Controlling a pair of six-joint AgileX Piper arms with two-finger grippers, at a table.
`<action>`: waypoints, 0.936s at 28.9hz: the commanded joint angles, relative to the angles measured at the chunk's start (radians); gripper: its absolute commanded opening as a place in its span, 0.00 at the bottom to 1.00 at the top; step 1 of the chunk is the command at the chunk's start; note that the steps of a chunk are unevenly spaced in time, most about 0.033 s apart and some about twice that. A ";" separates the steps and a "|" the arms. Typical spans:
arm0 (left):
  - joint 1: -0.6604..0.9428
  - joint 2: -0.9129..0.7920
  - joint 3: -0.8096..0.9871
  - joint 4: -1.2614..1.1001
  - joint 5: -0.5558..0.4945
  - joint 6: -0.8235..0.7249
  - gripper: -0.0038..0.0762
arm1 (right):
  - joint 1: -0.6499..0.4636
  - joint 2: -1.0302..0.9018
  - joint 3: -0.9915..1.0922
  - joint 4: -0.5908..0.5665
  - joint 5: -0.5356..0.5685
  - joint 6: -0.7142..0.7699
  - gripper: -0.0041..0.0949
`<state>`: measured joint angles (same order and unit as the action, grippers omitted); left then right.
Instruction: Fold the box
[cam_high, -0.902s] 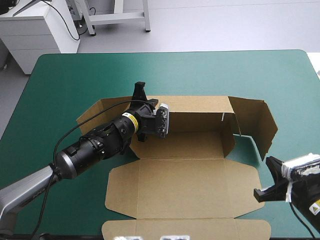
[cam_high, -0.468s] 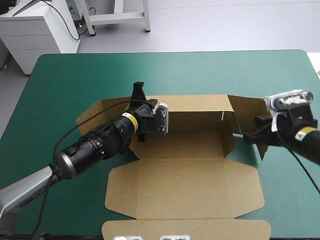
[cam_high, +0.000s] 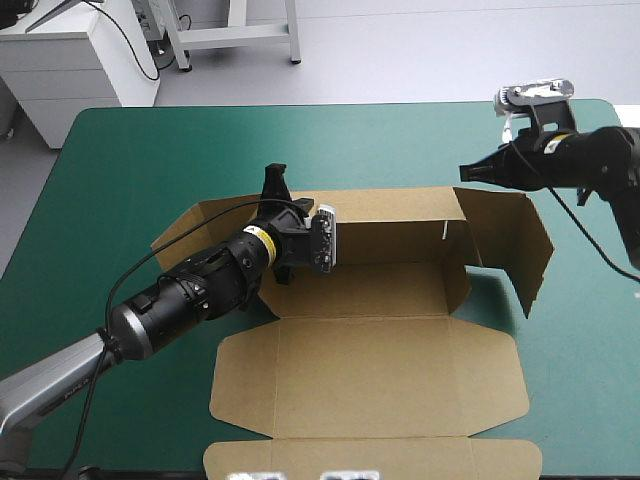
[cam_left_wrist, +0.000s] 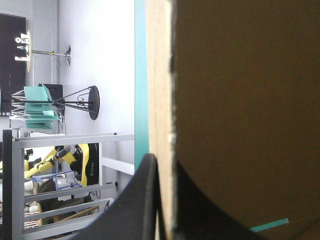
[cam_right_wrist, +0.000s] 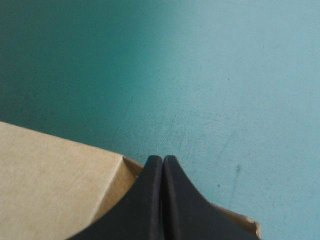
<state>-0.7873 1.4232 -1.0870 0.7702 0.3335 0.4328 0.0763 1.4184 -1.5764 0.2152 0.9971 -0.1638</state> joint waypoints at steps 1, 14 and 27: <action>0.000 -0.025 -0.015 -0.015 0.087 -0.021 0.04 | 0.002 0.064 -0.108 -0.019 0.002 0.047 0.02; 0.000 -0.025 -0.015 -0.019 0.087 -0.024 0.04 | 0.002 0.241 -0.170 -0.083 0.183 0.080 0.02; 0.000 -0.025 -0.015 -0.019 0.090 -0.024 0.04 | 0.002 0.188 -0.091 -0.017 0.256 0.047 0.02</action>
<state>-0.7880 1.4232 -1.0887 0.7702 0.3405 0.4288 0.0763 1.6659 -1.6720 0.1740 1.2388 -0.0878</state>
